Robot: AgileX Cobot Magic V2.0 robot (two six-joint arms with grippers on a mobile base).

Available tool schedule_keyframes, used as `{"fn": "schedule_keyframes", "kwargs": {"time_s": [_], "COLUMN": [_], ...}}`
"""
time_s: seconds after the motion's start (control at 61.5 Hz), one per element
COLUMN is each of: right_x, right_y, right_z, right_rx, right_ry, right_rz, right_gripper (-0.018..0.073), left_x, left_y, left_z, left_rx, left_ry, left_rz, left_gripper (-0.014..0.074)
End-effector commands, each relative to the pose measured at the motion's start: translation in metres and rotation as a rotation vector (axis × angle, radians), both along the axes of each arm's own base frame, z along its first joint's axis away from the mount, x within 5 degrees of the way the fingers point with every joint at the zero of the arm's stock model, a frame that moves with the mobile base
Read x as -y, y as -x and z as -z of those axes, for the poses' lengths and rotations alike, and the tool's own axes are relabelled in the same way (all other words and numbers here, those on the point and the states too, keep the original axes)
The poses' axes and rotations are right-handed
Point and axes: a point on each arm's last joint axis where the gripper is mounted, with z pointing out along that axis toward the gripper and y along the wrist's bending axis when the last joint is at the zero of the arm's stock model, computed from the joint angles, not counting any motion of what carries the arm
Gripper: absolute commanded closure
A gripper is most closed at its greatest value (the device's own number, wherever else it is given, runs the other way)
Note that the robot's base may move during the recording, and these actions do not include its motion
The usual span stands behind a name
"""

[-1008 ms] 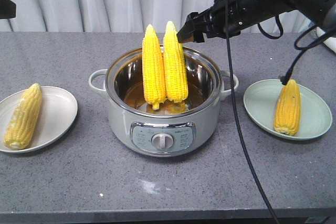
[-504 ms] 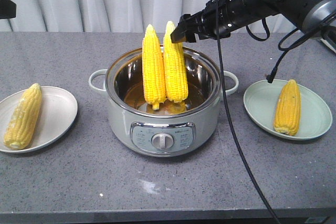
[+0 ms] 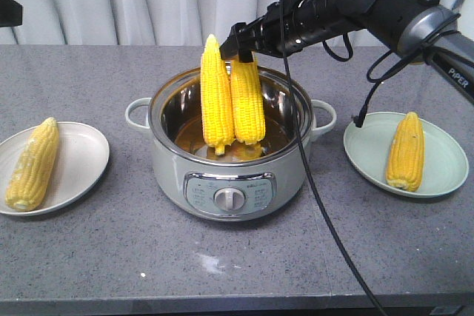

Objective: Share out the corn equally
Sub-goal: 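Reach the right gripper to the cob nearest the green plate, then grasp the cob with the right gripper and lift it toward the green plate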

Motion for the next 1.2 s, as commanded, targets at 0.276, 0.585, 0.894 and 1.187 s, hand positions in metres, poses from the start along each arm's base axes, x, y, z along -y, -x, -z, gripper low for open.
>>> {"fn": "schedule_keyframes", "kwargs": {"time_s": [0.276, 0.585, 0.894, 1.187], "right_x": [0.004, 0.004, 0.013, 0.044], "right_y": [0.005, 0.006, 0.041, 0.116], "right_z": [-0.038, -0.039, -0.097, -0.169], "right_rx": [0.12, 0.118, 0.195, 0.245], "right_ry": [-0.058, -0.068, -0.096, 0.02], "right_rz": [0.028, 0.032, 0.02, 0.048], "right_gripper": [0.0129, 0.0407, 0.0398, 0.0387], "left_x": [0.0, 0.0, 0.0, 0.001], "left_y": [0.008, 0.008, 0.008, 0.008], "left_z": [-0.02, -0.02, -0.02, -0.02], "left_rx": [0.107, 0.109, 0.109, 0.109], "left_ry": [0.024, 0.017, 0.016, 0.018], "left_rz": [-0.004, 0.0, 0.0, 0.001], "left_gripper": [0.0022, 0.0022, 0.0022, 0.0022]}}
